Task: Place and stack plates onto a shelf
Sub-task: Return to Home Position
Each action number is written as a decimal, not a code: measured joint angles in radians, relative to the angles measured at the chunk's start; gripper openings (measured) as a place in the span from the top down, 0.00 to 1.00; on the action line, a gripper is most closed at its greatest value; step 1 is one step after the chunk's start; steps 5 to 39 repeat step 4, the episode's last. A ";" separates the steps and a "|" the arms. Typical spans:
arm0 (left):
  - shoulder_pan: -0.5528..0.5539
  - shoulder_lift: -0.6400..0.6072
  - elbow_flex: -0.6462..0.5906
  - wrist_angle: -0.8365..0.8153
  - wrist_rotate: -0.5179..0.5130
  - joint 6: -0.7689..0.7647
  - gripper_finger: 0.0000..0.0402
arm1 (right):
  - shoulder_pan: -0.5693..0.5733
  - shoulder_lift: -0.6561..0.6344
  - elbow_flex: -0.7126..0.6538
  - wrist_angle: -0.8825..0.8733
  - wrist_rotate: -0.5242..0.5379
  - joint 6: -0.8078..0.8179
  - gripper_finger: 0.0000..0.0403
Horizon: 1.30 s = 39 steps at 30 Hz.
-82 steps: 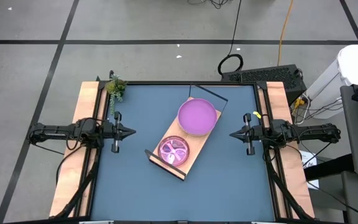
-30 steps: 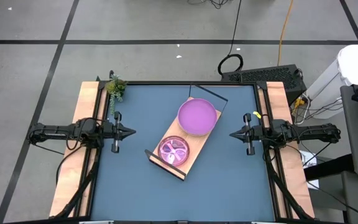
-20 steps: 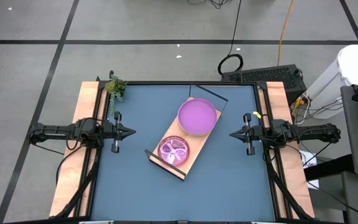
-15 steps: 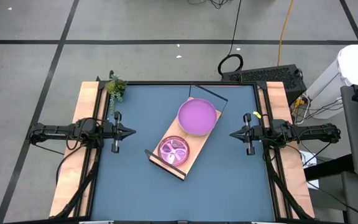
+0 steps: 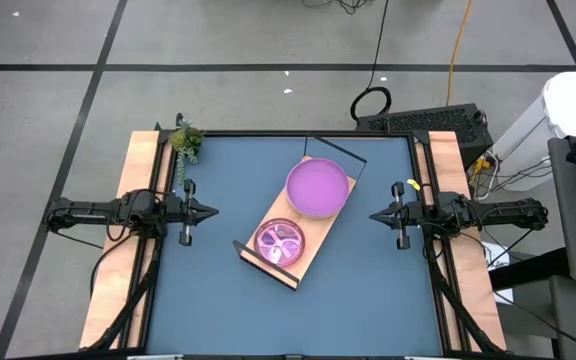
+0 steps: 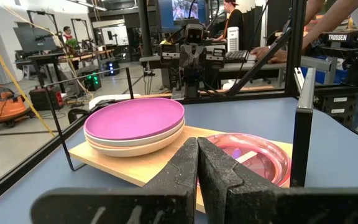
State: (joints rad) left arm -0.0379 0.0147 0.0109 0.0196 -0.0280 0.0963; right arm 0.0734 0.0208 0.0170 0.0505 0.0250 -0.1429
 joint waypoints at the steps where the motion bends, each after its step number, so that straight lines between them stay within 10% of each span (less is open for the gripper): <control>1: 0.000 0.000 0.000 0.000 0.000 0.000 0.97 | 0.000 0.000 0.000 0.000 0.000 0.000 1.00; 39: 0.000 0.000 0.000 0.000 0.000 0.000 0.97 | 0.000 0.000 0.000 0.000 0.000 0.000 1.00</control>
